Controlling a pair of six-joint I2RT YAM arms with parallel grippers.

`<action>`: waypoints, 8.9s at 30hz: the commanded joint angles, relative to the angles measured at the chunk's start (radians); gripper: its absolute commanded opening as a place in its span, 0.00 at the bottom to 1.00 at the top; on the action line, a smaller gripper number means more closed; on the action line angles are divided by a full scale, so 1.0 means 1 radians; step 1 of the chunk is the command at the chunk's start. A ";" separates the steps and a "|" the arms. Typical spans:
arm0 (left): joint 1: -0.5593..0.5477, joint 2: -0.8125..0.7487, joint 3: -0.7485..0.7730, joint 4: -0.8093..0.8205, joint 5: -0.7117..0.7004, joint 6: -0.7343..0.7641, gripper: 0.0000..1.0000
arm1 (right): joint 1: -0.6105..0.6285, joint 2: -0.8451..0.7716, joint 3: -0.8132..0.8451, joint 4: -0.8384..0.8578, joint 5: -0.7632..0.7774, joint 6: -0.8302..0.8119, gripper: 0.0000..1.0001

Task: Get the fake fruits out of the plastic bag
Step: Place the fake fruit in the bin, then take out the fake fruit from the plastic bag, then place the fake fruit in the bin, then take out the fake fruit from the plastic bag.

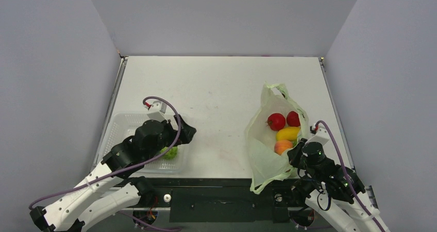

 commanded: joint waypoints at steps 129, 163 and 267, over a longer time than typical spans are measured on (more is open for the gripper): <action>-0.286 1.679 1.256 0.273 0.562 0.293 0.27 | -0.059 0.225 0.021 -0.100 0.121 0.383 0.00; -0.227 0.595 0.583 0.206 0.202 0.277 0.00 | -0.060 0.149 0.103 -0.098 0.324 0.212 0.00; -0.374 0.994 0.814 0.375 -0.043 0.184 0.54 | -0.039 0.135 0.156 -0.104 0.047 -0.024 0.00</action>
